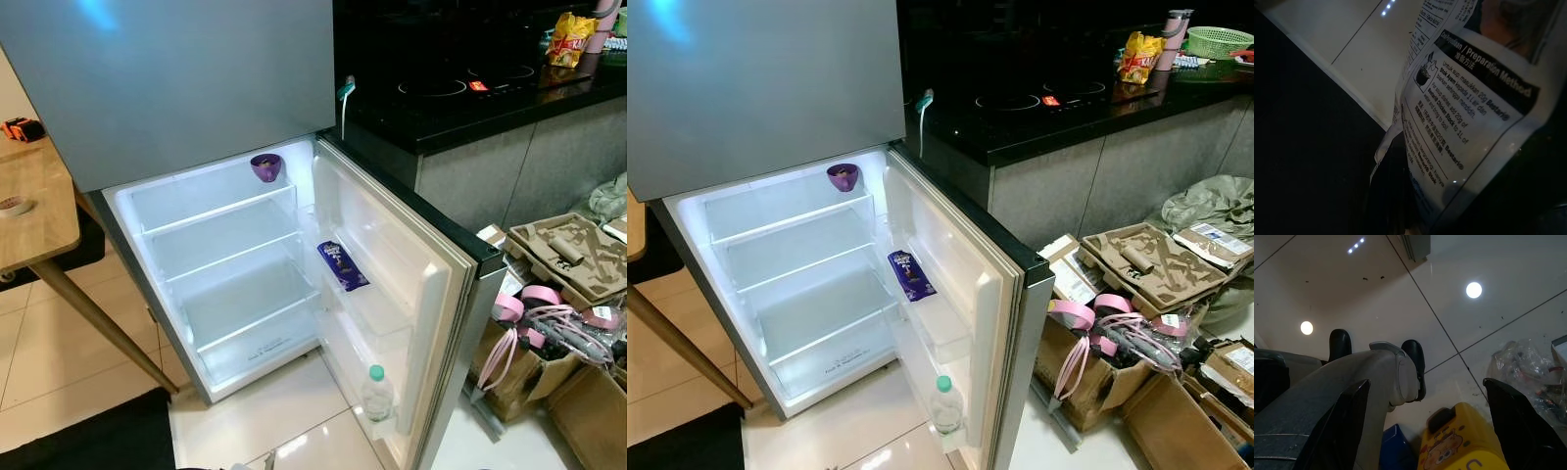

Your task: Restocking fridge

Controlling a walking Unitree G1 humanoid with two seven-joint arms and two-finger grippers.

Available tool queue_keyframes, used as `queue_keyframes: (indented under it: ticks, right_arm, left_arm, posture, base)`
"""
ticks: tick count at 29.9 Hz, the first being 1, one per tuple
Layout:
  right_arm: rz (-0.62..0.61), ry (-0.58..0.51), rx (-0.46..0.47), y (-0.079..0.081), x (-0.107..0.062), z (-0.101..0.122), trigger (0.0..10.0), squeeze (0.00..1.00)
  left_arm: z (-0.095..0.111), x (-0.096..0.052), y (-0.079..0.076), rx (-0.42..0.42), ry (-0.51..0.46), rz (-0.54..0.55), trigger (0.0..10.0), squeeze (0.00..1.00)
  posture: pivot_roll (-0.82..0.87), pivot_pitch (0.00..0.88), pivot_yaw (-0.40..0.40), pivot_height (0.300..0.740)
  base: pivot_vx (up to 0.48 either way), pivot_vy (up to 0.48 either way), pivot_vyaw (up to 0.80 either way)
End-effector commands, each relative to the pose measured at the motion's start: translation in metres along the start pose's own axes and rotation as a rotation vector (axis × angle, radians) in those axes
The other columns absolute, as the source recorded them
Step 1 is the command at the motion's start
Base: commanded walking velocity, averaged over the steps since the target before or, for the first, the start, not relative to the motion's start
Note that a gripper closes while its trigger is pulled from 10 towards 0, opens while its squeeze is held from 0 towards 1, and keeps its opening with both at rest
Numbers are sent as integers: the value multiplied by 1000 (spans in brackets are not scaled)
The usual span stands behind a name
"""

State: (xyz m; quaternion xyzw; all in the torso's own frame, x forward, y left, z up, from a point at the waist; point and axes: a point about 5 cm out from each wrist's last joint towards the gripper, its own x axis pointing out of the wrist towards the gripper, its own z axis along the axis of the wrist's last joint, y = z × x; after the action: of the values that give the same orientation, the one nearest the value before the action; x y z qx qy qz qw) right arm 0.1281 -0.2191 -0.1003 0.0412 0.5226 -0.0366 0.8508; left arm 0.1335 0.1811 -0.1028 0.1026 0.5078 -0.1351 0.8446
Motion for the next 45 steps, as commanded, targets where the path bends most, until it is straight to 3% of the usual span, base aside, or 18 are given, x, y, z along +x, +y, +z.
queue_keyframes:
  ticks: [1,27,45]
  right_arm:
    - [4,-12,11,2,0,1,10000,0]
    - [-8,-13,12,-2,0,3,10000,0]
    - [-1,-34,-6,-6,0,13,10000,0]
  left_arm:
    - [-4,-1,1,5,19,-7,10000,0]
    - [-4,0,-1,-12,22,-13,10000,0]
    - [-2,1,-3,-87,13,3,10000,0]
  posture:
    - [-43,4,48,740]
    - [-32,0,41,740]
    - [-78,0,14,740]
  base:
    - [0,0,0]
    - [0,0,0]
    - [0,0,0]
